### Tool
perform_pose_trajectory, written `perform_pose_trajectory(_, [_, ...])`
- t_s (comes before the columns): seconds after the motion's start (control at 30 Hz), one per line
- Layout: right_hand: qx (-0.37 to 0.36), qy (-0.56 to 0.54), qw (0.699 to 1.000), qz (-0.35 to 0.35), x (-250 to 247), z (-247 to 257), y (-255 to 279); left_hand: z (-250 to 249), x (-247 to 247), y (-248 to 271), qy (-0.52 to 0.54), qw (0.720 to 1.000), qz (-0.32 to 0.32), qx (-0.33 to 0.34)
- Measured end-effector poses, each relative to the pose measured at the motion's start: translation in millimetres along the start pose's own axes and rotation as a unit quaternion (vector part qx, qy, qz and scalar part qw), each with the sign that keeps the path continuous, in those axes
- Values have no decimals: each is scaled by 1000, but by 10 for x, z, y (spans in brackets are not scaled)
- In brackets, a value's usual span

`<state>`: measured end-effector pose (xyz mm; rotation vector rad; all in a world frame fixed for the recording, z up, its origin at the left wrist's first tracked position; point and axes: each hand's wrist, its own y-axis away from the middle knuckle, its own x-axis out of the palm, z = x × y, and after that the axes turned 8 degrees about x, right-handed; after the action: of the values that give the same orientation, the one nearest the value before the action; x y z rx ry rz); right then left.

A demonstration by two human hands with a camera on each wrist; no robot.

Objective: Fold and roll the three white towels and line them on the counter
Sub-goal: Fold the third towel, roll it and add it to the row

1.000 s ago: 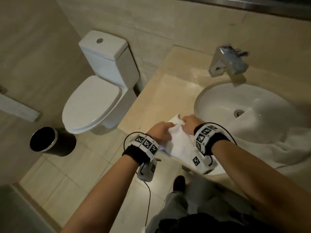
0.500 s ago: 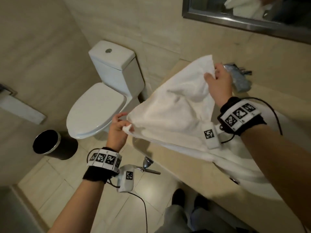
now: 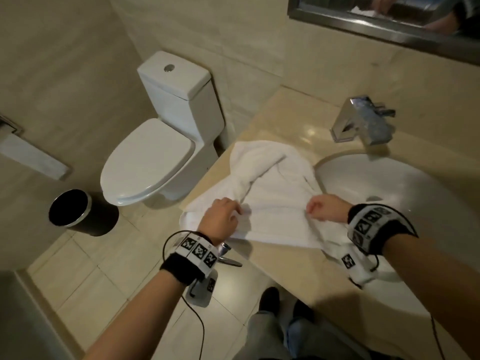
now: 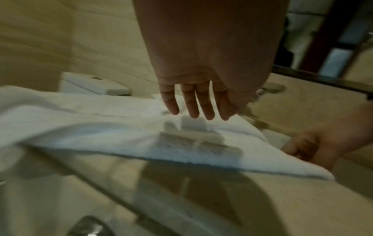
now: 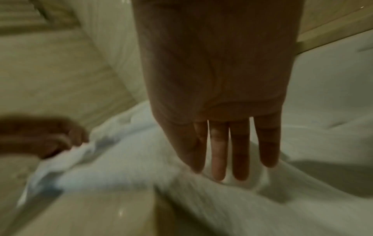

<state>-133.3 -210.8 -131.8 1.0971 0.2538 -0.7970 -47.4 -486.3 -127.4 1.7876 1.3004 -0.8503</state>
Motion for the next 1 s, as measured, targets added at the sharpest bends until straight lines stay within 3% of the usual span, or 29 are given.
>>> perform_pose_trajectory(0.1, [81, 191, 972, 112, 202, -409, 200, -340, 228, -166, -45, 989, 116, 84])
perform_pose_trajectory(0.17, [100, 229, 957, 149, 325, -561, 346, -526, 361, -236, -73, 974, 181, 112])
perform_pose_trajectory(0.3, [105, 232, 962, 94, 462, -851, 446, -761, 502, -294, -138, 939, 265, 172])
perform_pose_trajectory(0.37, [121, 290, 942, 115, 586, -1356, 122, -843, 524, -308, -125, 934, 287, 171])
perform_pose_trajectory(0.43, [131, 346, 921, 119, 484, -1262, 276, -876, 509, -323, -116, 932, 309, 146])
perform_pose_trajectory(0.57, [149, 285, 944, 79, 258, -1194, 605, -832, 393, -367, -84, 935, 319, 128])
perform_pose_trajectory(0.67, [148, 241, 959, -7, 86, -1344, 794, -773, 291, -376, -79, 932, 311, 168])
perform_pose_trajectory(0.87, [221, 331, 912, -97, 22, -1614, 1214, -584, 224, -376, -42, 925, 341, 161])
perform_pose_trajectory(1.0, [149, 356, 910, -154, 54, -1558, 1498, -481, 238, -279, -75, 926, 350, 120])
